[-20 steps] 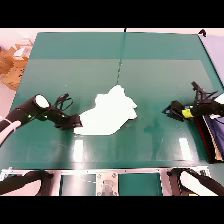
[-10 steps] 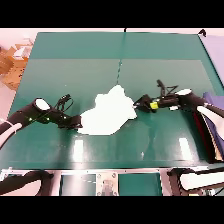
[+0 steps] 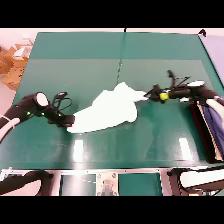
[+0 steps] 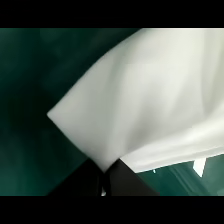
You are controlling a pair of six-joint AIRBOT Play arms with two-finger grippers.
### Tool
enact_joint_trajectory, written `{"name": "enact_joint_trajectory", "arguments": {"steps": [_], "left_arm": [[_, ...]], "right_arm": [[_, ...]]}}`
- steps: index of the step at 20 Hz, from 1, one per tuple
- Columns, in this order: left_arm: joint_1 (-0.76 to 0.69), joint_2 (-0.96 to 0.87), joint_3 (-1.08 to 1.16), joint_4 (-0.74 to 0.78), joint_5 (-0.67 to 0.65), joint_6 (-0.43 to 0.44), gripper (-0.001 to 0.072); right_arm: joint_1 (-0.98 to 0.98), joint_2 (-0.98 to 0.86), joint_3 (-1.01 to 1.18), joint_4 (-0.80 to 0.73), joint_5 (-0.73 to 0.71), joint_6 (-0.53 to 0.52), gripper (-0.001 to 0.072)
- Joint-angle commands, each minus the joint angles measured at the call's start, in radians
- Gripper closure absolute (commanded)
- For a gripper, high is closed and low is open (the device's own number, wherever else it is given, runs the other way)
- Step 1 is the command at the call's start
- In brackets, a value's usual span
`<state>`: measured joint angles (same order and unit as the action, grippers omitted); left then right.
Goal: Fold the shirts.
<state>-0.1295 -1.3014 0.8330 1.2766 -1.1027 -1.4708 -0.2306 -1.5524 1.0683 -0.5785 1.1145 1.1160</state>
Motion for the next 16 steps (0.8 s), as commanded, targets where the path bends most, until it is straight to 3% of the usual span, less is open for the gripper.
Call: {"name": "enact_joint_trajectory", "arguments": {"steps": [1, 6, 9, 16], "left_arm": [[0.001, 0.001, 0.145, 0.114, -0.038, -0.049, 0.0684], [0.001, 0.001, 0.367, 0.118, -0.058, -0.059, 0.0684], [0.001, 0.007, 0.542, 0.111, -0.146, -0.055, 0.0684], [0.0, 0.13, 1.162, 0.159, -0.22, -0.038, 0.0684]], "right_arm": [[-0.174, 0.165, 0.008, -0.093, 0.028, 0.037, 0.0697], [-0.345, 0.392, 0.01, -0.151, 0.051, 0.081, 0.0697], [-0.4, 0.511, 0.05, -0.072, 0.084, 0.081, 0.0697], [-0.482, 0.775, 0.447, -0.001, 0.003, 0.191, 0.0697]]}}
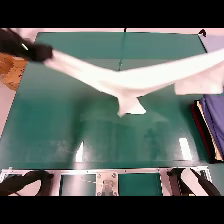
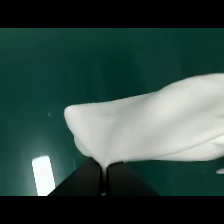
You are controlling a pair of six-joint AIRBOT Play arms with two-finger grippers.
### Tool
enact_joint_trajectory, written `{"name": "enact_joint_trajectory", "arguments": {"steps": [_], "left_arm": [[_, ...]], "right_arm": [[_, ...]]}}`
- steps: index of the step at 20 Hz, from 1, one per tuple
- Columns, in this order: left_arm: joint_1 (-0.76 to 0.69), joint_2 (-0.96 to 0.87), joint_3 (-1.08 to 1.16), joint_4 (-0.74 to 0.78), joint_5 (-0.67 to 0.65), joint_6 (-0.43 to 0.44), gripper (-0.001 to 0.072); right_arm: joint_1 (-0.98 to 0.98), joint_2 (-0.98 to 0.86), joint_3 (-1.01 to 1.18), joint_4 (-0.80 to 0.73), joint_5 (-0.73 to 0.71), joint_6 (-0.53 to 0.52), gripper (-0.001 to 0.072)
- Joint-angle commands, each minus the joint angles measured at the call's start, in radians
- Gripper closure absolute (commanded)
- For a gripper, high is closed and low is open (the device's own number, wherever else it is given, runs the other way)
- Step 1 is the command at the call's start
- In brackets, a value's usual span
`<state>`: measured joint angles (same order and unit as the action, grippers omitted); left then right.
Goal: Fold the shirts.
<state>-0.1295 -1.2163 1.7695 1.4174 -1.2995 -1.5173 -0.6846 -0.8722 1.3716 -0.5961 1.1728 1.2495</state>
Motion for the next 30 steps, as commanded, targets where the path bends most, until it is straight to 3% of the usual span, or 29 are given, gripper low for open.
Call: {"name": "enact_joint_trajectory", "arguments": {"steps": [1, 7, 10, 13, 17, 22, 23, 24, 25, 30], "left_arm": [[0.0, 0.067, 0.29, 0.027, -0.017, 0.008, 0.0684], [0.0, 0.161, 0.312, 0.173, 0.08, 0.034, 0.0684], [0.0, 0.154, 0.174, 0.117, 0.107, 0.033, 0.0684], [0.0, 0.109, -0.025, 0.028, 0.139, 0.034, 0.0684], [0.0, -0.019, -0.315, -0.105, 0.236, 0.034, 0.0683], [0.0, -0.23, -0.549, -0.242, 0.375, 0.034, 0.0683], [0.0, -0.259, -0.549, -0.244, 0.365, 0.034, 0.0683], [0.0, -0.275, -0.549, -0.244, 0.36, 0.035, 0.0683], [0.0, -0.277, -0.549, -0.243, 0.356, 0.038, 0.0683], [0.0, -0.277, -0.541, -0.243, 0.287, 0.09, 0.0683]], "right_arm": [[-0.028, 0.122, 0.195, 0.016, -0.085, 0.057, 0.0696], [-0.027, 0.178, 0.282, -0.025, -0.06, 0.109, 0.0696], [-0.008, 0.164, 0.1, -0.021, -0.05, 0.096, 0.0696], [0.119, 0.111, -0.19, -0.022, -0.143, -0.011, 0.0696], [0.314, -0.125, -0.475, -0.022, -0.357, -0.122, 0.0696], [0.362, -0.513, -0.458, -0.026, -0.397, -0.137, 0.0693], [0.345, -0.542, -0.441, -0.029, -0.392, -0.135, 0.0577], [0.313, -0.544, -0.426, -0.029, -0.375, -0.127, 0.0376], [0.272, -0.532, -0.405, -0.03, -0.335, -0.124, 0.0345], [0.006, -0.364, -0.403, -0.096, -0.024, 0.003, 0.0351]]}}
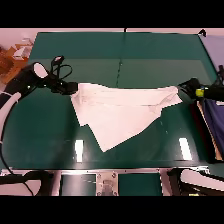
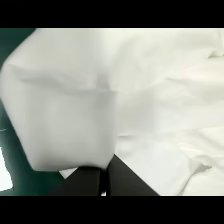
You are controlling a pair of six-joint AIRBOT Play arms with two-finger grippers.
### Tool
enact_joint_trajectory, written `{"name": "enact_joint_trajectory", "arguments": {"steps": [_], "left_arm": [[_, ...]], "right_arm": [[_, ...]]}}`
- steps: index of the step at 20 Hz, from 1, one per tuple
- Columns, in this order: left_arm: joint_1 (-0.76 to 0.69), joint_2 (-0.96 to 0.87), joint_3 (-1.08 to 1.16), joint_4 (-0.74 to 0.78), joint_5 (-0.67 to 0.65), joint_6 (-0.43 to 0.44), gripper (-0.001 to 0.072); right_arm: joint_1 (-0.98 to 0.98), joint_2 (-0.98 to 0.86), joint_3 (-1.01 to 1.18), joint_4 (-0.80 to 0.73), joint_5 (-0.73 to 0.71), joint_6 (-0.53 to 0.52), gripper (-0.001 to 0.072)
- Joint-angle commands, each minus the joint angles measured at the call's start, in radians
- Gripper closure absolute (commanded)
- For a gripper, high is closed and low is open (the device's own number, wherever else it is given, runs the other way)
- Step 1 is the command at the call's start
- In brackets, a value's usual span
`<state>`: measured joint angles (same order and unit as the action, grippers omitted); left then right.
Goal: Fold the shirts.
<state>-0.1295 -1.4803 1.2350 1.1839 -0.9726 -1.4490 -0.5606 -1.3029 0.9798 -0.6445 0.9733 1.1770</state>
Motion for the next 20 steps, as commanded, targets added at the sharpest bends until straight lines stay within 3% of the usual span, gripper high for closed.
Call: {"name": "enact_joint_trajectory", "arguments": {"steps": [1, 4, 6, 10, 16, 20], "left_arm": [[0.0, -0.013, -0.007, -0.01, -0.055, 0.029, 0.0683], [0.0, -0.013, -0.007, -0.01, -0.097, 0.045, 0.0683], [0.0, -0.013, -0.007, -0.01, -0.104, 0.045, 0.0683], [0.0, -0.013, -0.007, -0.01, -0.109, 0.045, 0.0683], [0.0, -0.013, -0.007, -0.01, -0.112, 0.045, 0.0683], [0.0, -0.013, -0.007, -0.01, -0.113, 0.045, 0.0683]], "right_arm": [[-0.141, 0.118, -0.06, -0.07, 0.203, 0.099, 0.0352], [-0.116, 0.29, -0.308, -0.09, 0.217, 0.123, 0.0347], [-0.041, 0.362, -0.481, -0.085, 0.205, 0.126, 0.0303], [0.184, 0.37, -0.727, 0.027, 0.053, 0.125, 0.0301], [0.519, 0.297, -0.745, 0.211, -0.24, 0.121, 0.0302], [0.641, 0.188, -0.673, 0.253, -0.274, 0.121, 0.032]]}}
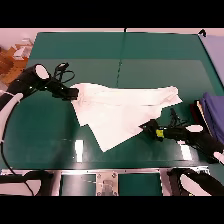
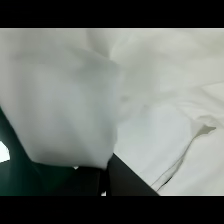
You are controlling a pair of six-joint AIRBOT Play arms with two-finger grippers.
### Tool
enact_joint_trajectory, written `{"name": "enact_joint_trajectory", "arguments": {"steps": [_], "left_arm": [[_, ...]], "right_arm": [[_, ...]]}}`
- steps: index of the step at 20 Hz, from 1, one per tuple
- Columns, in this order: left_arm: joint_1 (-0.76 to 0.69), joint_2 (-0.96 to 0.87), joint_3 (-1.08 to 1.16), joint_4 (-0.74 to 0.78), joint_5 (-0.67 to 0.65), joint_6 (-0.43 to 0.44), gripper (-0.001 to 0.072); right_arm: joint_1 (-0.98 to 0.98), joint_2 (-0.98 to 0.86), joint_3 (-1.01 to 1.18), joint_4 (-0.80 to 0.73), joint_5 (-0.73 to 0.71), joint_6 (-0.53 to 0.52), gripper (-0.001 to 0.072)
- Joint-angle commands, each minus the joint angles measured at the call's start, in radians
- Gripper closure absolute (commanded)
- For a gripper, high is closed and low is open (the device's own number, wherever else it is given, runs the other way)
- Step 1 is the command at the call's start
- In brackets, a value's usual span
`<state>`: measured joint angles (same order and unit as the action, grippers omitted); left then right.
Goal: Fold the shirts.
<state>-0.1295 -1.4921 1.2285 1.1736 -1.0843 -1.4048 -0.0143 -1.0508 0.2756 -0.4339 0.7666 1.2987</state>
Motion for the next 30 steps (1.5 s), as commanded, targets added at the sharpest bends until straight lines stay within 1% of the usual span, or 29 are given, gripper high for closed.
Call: {"name": "enact_joint_trajectory", "arguments": {"steps": [1, 3, 4, 7, 10, 12, 16, 21, 23, 25, 28, 30], "left_arm": [[0.0, -0.001, 0.0, 0.0, -0.001, 0.001, 0.0683], [0.0, -0.001, 0.004, 0.001, -0.008, 0.001, 0.0683], [0.0, -0.001, 0.017, 0.008, -0.023, 0.001, 0.0683], [0.0, 0.024, 0.129, 0.076, -0.116, 0.0, 0.0684], [0.0, 0.117, 0.299, 0.158, -0.163, -0.009, 0.0684], [0.0, 0.212, 0.435, 0.17, -0.156, -0.008, 0.0684], [0.0, 0.394, 0.673, 0.17, -0.092, 0.005, 0.0684], [0.0, 0.583, 0.825, 0.169, -0.079, 0.052, 0.0684], [0.0, 0.638, 0.827, 0.169, -0.079, 0.053, 0.0683], [0.0, 0.663, 0.826, 0.17, -0.092, 0.054, 0.0683], [0.0, 0.649, 0.826, 0.174, -0.133, 0.076, 0.0684], [0.0, 0.615, 0.813, 0.174, -0.142, 0.079, 0.0683]], "right_arm": [[0.122, -0.089, 0.049, 0.042, -0.067, -0.001, 0.0377], [0.178, -0.116, 0.084, 0.041, -0.067, -0.006, 0.0563], [0.189, -0.114, 0.105, 0.042, -0.054, -0.037, 0.0689], [0.134, -0.057, 0.226, 0.032, 0.088, -0.069, 0.0695], [-0.048, 0.101, 0.464, 0.011, 0.231, -0.058, 0.0696], [-0.193, 0.196, 0.676, 0.007, 0.287, -0.038, 0.0696], [-0.411, 0.279, 1.098, 0.006, 0.346, -0.023, 0.0695], [-0.549, 0.293, 1.487, 0.006, 0.337, -0.016, 0.0695], [-0.561, 0.293, 1.58, 0.004, 0.305, -0.016, 0.0695], [-0.561, 0.293, 1.623, 0.004, 0.278, -0.016, 0.0696], [-0.561, 0.278, 1.62, -0.002, 0.311, -0.016, 0.0695], [-0.56, 0.266, 1.574, -0.001, 0.333, -0.016, 0.0695]]}}
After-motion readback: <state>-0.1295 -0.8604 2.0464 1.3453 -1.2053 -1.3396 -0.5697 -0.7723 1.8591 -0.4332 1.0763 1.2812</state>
